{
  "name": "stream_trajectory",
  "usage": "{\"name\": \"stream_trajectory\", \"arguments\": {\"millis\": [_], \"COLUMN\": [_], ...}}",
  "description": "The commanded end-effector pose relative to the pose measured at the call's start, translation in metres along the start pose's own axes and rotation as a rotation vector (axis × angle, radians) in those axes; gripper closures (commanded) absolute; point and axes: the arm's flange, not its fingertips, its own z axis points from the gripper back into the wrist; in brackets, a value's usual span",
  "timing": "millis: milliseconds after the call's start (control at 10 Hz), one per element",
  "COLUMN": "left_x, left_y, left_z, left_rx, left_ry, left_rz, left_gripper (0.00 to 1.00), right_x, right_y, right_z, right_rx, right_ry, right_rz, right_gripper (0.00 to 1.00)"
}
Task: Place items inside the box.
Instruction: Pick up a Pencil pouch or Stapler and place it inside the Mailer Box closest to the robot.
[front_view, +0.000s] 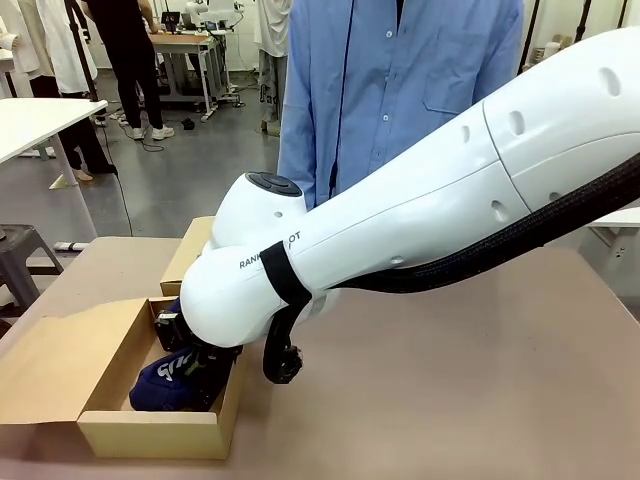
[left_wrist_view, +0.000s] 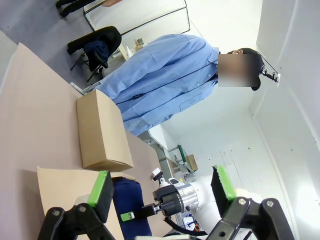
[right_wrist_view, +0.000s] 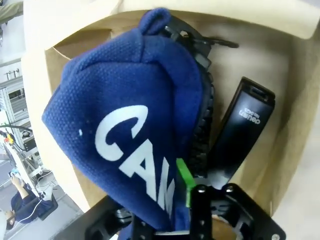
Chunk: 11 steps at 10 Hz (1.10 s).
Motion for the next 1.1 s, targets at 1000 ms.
{"name": "stream_trajectory", "arguments": {"millis": [1000], "left_x": [0.001], "left_y": [-0.002], "left_z": [-0.001], "left_rx": [-0.016], "left_ry": [-0.012], "left_rz": [-0.021], "left_gripper": [0.00], "right_x": [-0.015], "right_y": [-0.015], "right_z": [0.088], "right_rx": [0.222], "right_ry": [-0.061], "right_rz": [0.163], "right_gripper": [0.00]}}
